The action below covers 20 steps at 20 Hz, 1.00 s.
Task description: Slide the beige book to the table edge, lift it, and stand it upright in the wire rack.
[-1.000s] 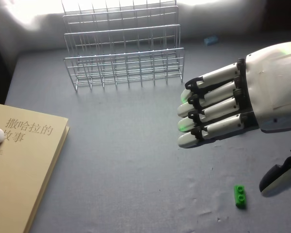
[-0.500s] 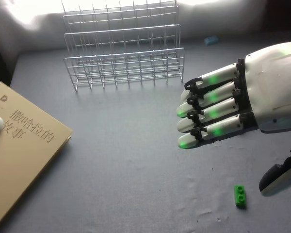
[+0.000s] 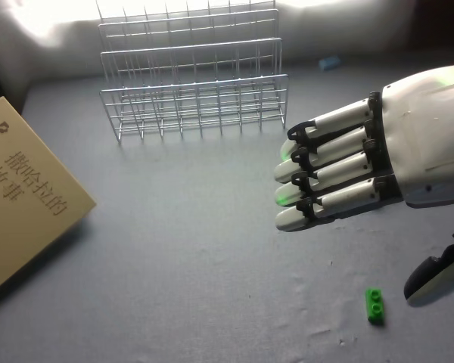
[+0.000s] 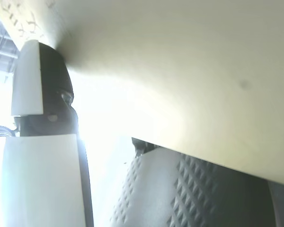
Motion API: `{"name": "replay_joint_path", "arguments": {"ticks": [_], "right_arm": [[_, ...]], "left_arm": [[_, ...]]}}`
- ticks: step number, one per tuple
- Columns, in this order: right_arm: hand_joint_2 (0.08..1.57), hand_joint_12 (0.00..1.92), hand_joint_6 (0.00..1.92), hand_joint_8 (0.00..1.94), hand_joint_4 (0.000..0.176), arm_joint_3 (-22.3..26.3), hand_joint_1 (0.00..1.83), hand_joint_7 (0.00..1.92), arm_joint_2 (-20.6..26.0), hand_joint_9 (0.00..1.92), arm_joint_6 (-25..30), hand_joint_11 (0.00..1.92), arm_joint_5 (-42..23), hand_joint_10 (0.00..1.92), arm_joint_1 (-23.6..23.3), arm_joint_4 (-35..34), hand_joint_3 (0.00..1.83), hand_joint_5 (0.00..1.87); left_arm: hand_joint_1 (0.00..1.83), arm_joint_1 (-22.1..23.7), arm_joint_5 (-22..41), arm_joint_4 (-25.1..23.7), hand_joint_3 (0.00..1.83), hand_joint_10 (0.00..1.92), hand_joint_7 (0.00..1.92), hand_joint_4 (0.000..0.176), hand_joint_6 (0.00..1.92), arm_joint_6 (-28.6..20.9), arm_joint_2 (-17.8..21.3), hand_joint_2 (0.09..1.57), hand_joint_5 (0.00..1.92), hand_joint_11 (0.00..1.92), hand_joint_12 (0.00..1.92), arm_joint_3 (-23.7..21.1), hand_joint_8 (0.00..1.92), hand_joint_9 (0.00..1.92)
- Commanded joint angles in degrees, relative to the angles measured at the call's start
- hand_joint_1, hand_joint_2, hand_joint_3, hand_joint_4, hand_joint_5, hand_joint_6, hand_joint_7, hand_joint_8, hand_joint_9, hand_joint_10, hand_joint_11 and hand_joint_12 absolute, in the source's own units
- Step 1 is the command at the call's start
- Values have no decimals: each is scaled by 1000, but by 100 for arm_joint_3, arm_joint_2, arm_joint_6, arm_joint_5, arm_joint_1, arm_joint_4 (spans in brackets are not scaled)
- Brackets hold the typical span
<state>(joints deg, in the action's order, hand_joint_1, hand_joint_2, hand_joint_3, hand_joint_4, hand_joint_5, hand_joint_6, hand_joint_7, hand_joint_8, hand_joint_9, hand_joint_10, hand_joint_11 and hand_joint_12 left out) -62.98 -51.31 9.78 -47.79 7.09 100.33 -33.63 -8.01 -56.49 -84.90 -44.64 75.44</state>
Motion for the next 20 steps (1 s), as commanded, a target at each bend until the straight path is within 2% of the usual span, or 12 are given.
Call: {"name": "replay_joint_path", "arguments": {"ticks": [1, 4, 7, 8, 10, 11, 12, 13, 17, 20], "right_arm": [[1094, 621, 1, 3, 0, 14, 86, 235, 28, 227, -25, 0, -86, 3, -14, -435, 0, 206], [1096, 669, 2, 4, 0, 15, 47, 246, 28, 250, -21, 0, -99, 8, -15, -435, 1, 210], [1102, 665, 1, 1, 0, 15, 83, 242, 30, 247, -21, 0, -104, 4, -15, -435, 2, 207], [1103, 665, 2, 1, 0, 14, 86, 242, 30, 247, -22, 0, -106, 4, -15, -435, 2, 208], [1096, 670, 6, 4, 0, 14, 93, 253, 30, 253, -25, 0, -103, 5, -14, -435, 0, 221], [1098, 714, 3, 3, 0, 14, 75, 254, 30, 258, -25, 0, -103, 5, -14, -435, 0, 216], [1091, 796, 7, 7, 0, 14, 109, 281, 30, 286, -27, 0, -104, 10, -14, -435, 0, 244], [1095, 797, 5, 6, 0, 14, 104, 281, 28, 287, -27, 0, -104, 8, -14, -435, 0, 243], [1098, 666, 0, 0, 0, 14, 104, 236, 26, 237, -29, 0, -104, 0, -14, -435, 0, 203], [1093, 634, 1, 0, 0, 14, 111, 226, 25, 228, -29, 0, -109, 0, -14, -434, 0, 199]], "left_arm": [[1339, 81, 24, -43, 0, 1524, 680, 0, 1132, -39, 115, 1223, 805, 676, 1523, 13, 1457, 726], [1335, 239, 121, -53, 2, 1545, 664, 0, 1180, -39, 218, 1233, 777, 635, 1537, -4, 1487, 707], [1335, 447, 296, 338, 0, 1548, 662, 0, 1147, -78, 238, 1233, 791, 647, 1550, 95, 1498, 708], [1336, 576, 316, 338, 0, 1545, 661, 0, 1147, -313, 240, 1233, 790, 647, 1549, 151, 1497, 707], [1334, 635, 299, 338, 1, 1552, 657, 0, 1170, -472, 241, 1237, 766, 649, 1541, 188, 1507, 707], [1338, 655, 281, 338, 0, 1519, 709, 0, 1095, -534, 242, 1214, 807, 678, 1509, 202, 1450, 755], [1337, 705, 266, 338, 2, 1521, 711, 0, 1086, -649, 242, 1213, 809, 692, 1490, 241, 1453, 759], [1334, 804, 271, 338, 2, 1539, 699, 0, 1106, -868, 241, 1221, 798, 677, 1508, 267, 1472, 744], [1324, 966, 330, 336, 0, 1570, 660, 0, 1189, -1109, 240, 1243, 742, 666, 1537, 334, 1525, 723], [1330, 1110, 551, 367, 0, 1544, 681, 0, 1154, -1140, 235, 1233, 757, 696, 1503, 442, 1504, 743]]}}
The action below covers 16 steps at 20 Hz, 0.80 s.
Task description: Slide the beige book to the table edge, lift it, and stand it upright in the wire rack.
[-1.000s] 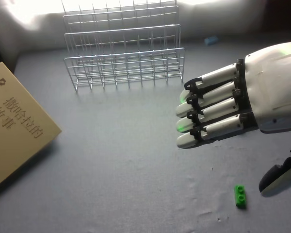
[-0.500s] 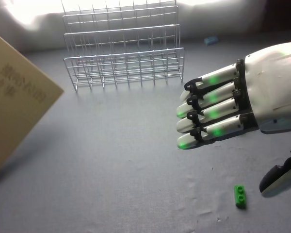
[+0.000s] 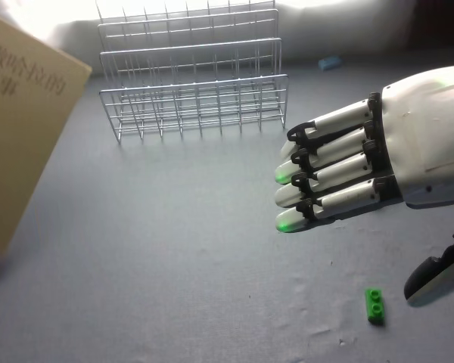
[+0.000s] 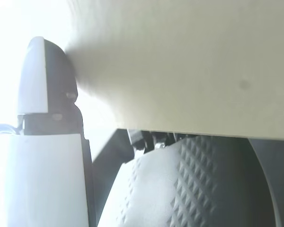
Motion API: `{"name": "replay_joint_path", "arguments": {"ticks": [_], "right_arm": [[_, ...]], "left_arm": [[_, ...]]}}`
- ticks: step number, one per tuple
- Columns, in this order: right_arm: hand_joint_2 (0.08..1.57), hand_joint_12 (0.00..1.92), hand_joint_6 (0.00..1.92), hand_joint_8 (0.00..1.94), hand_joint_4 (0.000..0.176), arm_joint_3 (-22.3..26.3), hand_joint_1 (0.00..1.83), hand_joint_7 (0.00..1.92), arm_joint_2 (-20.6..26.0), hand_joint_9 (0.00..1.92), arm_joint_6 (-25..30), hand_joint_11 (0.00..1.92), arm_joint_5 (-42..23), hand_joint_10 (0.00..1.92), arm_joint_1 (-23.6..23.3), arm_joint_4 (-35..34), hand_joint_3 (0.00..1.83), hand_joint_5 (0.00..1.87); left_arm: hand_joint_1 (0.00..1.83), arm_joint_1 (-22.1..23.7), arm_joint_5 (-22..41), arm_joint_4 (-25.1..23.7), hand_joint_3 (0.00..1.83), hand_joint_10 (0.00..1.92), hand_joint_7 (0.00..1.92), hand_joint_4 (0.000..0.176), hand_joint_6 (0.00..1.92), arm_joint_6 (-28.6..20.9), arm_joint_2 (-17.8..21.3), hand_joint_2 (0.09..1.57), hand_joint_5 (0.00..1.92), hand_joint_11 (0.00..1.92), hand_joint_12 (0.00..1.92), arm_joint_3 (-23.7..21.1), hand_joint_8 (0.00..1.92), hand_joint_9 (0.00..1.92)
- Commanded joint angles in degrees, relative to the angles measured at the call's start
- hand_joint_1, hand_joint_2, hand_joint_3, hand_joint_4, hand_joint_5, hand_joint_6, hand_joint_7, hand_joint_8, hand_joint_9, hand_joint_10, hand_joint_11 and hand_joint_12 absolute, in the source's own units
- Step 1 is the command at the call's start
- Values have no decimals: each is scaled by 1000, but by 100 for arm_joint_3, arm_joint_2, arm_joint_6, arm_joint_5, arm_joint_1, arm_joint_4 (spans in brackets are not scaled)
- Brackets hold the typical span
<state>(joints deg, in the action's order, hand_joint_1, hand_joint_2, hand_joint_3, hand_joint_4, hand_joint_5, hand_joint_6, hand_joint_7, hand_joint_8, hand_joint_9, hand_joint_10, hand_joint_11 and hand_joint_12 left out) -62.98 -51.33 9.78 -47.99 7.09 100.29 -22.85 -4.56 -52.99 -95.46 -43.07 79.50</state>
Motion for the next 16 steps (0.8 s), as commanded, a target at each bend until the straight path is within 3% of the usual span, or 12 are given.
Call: {"name": "replay_joint_path", "arguments": {"ticks": [1, 7, 10, 13, 16], "right_arm": [[1096, 602, 0, 0, 0, 14, 106, 211, 26, 212, -29, 0, -93, 0, -15, -430, 0, 187], [1093, 635, 5, 3, 0, 15, 114, 226, 16, 224, -29, 0, -102, 4, -16, -430, 0, 198], [1091, 672, 5, 4, 0, 14, 132, 239, 18, 238, -29, 0, -105, 6, -15, -430, 0, 212], [1092, 673, 4, 3, 0, 16, 149, 237, 18, 239, -29, 0, -114, 5, -15, -430, 0, 214], [1089, 674, 4, 4, 0, 18, 157, 243, 18, 249, -30, 0, -113, 6, -12, -430, 0, 222]], "left_arm": [[1331, 94, 236, 64, 0, 1539, 697, 0, 1136, -84, 79, 1226, 775, 689, 1504, 61, 1472, 748], [1330, 354, 893, 186, 1, 1523, 699, 0, 1179, -38, 68, 1229, 739, 720, 1472, 353, 1478, 762], [1335, 364, 1558, 1549, 0, 1508, 708, 0, 1152, 1439, -5, 1225, 745, 731, 1448, 623, 1474, 778], [1331, 335, 2079, 3214, 1, 1525, 691, 0, 1152, 3055, -69, 1228, 760, 697, 1468, 804, 1496, 754], [1335, 335, 2558, 4286, 0, 1510, 719, 0, 1141, 4196, -147, 1221, 756, 705, 1491, 950, 1457, 775]]}}
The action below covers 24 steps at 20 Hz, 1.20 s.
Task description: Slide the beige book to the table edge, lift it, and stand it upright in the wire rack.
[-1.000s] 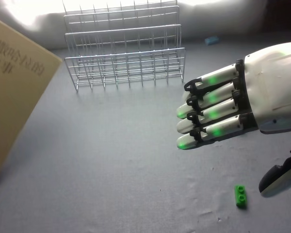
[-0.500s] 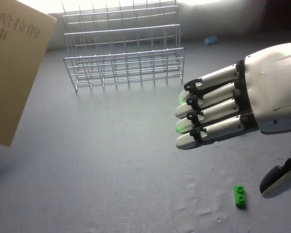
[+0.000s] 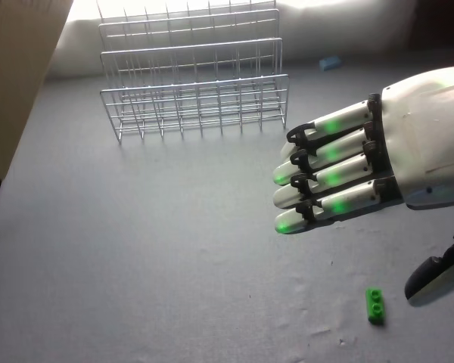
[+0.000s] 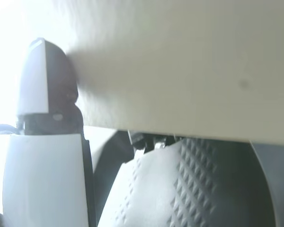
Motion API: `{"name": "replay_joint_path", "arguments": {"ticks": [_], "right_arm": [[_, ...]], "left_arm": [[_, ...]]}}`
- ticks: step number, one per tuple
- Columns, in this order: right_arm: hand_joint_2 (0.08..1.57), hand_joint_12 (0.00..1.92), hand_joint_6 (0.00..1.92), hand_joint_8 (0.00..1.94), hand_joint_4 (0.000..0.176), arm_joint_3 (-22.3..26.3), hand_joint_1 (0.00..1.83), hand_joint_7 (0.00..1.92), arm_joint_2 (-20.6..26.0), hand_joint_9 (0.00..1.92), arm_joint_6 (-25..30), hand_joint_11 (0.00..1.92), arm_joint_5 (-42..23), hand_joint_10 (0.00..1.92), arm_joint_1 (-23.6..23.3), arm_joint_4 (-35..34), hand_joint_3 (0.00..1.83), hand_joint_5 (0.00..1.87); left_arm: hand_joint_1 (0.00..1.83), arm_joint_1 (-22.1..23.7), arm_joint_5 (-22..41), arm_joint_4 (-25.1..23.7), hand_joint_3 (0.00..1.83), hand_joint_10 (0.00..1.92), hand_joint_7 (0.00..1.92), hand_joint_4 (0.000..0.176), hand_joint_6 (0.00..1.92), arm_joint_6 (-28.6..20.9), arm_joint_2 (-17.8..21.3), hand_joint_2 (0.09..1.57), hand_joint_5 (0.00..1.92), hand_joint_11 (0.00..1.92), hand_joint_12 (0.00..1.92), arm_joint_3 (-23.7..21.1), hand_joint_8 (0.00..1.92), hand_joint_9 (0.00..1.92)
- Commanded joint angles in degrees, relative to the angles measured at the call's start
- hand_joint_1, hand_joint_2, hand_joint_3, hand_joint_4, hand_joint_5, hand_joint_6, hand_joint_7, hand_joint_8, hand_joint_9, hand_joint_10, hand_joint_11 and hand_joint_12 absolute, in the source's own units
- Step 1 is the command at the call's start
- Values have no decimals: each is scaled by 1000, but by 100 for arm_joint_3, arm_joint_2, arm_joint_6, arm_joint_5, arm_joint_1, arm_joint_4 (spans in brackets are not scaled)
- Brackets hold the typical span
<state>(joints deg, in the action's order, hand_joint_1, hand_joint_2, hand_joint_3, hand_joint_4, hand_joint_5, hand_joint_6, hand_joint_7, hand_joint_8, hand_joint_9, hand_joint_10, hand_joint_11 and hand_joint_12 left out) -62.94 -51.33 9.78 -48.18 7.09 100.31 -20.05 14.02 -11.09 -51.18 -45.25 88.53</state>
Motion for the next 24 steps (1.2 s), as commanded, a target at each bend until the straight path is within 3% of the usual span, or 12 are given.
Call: {"name": "replay_joint_path", "arguments": {"ticks": [1, 5, 8, 11, 19, 24], "right_arm": [[1087, 679, 4, 5, 0, 14, 155, 247, 19, 254, -29, 0, -94, 7, -10, -432, 0, 224], [1081, 666, 6, 6, 0, 14, 152, 245, 19, 240, -28, 0, -92, 3, -11, -432, 0, 229], [1080, 689, 1, 2, 0, 14, 143, 248, 19, 244, -29, 0, -99, 2, -11, -432, 0, 226], [1074, 724, 6, 7, 0, 14, 176, 265, 19, 267, -30, 0, -103, 10, -12, -432, 0, 249], [1077, 690, 0, 0, 0, 28, 162, 243, 19, 247, -32, 0, -108, 0, -5, -432, 1, 231], [1066, 768, 4, 4, 0, 28, 174, 274, 21, 277, -29, 0, -147, 6, -6, -432, 0, 253]], "left_arm": [[1336, 52, 899, 446, 0, 1502, 724, 0, 1125, 174, 52, 1216, 777, 706, 1482, 78, 1442, 777], [1338, 47, 1447, 1346, 0, 1518, 722, 0, 1072, 1120, -4, 1208, 840, 662, 1533, 93, 1420, 752], [1332, 47, 1825, 1906, 1, 1524, 728, 0, 1136, 1701, -52, 1216, 783, 664, 1528, 90, 1421, 756], [1337, 17, 2570, 2485, 0, 1511, 731, 0, 1109, 2320, -148, 1213, 792, 680, 1515, 85, 1427, 767], [1341, -209, 3871, 2492, 0, 1483, 731, 0, 1063, 2246, -229, 1202, 834, 725, 1467, -146, 1412, 788], [1335, -461, 4326, 2357, 1, 1529, 663, 0, 1206, 2006, -229, 1235, 753, 687, 1489, -409, 1488, 728]]}}
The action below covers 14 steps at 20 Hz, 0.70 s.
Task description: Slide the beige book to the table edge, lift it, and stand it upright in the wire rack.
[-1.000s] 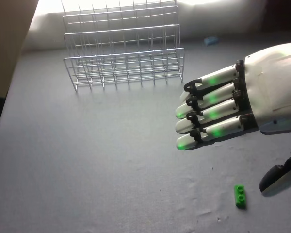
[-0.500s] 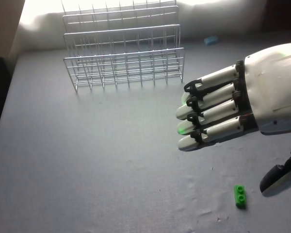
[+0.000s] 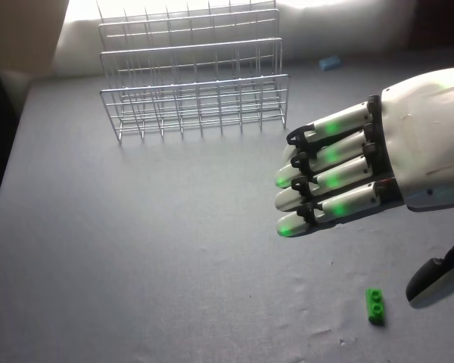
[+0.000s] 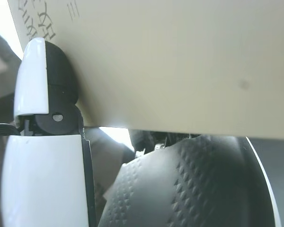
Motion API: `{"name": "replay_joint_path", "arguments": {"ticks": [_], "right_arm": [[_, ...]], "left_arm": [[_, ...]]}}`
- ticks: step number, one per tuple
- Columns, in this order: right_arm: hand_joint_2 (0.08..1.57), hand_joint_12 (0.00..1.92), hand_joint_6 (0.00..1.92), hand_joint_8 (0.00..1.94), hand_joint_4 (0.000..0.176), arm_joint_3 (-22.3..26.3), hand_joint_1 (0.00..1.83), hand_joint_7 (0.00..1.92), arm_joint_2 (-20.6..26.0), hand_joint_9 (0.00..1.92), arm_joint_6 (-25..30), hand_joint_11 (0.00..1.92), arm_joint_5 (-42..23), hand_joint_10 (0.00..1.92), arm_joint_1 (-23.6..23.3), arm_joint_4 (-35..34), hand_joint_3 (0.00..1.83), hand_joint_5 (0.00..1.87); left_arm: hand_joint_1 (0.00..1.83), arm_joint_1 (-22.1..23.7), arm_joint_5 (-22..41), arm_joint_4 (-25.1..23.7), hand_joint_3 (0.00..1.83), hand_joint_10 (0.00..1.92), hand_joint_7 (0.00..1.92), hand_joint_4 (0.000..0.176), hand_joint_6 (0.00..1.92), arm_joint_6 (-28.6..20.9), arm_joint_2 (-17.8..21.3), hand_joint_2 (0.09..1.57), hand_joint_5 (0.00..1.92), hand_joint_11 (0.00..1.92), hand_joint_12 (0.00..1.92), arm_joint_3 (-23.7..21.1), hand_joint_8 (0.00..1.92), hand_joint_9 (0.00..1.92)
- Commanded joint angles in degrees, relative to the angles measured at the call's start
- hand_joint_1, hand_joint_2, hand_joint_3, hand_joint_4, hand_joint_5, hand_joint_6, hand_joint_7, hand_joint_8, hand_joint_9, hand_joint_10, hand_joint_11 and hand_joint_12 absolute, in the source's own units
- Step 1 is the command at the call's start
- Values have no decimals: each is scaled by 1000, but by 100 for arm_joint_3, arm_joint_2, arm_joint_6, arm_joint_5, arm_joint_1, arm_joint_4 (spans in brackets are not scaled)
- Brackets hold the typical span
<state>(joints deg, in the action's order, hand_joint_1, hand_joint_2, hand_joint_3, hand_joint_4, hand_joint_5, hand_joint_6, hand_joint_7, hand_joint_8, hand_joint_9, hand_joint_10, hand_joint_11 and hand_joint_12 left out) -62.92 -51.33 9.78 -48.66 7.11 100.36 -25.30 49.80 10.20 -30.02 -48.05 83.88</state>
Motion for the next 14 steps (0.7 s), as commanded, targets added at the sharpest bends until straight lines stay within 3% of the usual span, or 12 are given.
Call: {"name": "replay_joint_path", "arguments": {"ticks": [1, 6, 7, 13, 14], "right_arm": [[1069, 771, 2, 3, 0, 25, 166, 274, 22, 279, -29, 0, -102, 5, -7, -437, 0, 250], [1077, 733, 0, 0, 0, 31, 163, 258, 21, 265, -30, 0, -160, 0, -6, -437, 2, 232], [1077, 755, 3, 2, 0, 31, 163, 265, 21, 273, -31, 0, -156, 3, -7, -437, 1, 243], [1079, 792, 2, 1, 0, 39, 156, 280, 17, 285, -36, 0, -131, 2, -7, -436, 0, 258], [1077, 788, 0, 0, 0, 39, 156, 271, 17, 277, -36, 0, -131, 0, -6, -436, 0, 255]], "left_arm": [[1334, 55, 807, 233, 1, 1534, 655, 0, 1219, -96, 41, 1238, 748, 678, 1490, 1, 1493, 724], [1323, -59, 1296, 447, 0, 1590, 652, 0, 1186, 7, -162, 1244, 778, 607, 1572, -138, 1506, 691], [1337, -72, 1351, 498, 0, 1528, 673, 0, 1171, 7, -209, 1229, 786, 657, 1532, -140, 1471, 725], [1319, -17, 1409, 688, 3, 1580, 657, 0, 1206, 28, -571, 1241, 766, 620, 1570, -44, 1491, 708], [1329, -12, 1393, 695, 0, 1546, 677, 0, 1139, 27, -603, 1225, 814, 639, 1556, -40, 1463, 729]]}}
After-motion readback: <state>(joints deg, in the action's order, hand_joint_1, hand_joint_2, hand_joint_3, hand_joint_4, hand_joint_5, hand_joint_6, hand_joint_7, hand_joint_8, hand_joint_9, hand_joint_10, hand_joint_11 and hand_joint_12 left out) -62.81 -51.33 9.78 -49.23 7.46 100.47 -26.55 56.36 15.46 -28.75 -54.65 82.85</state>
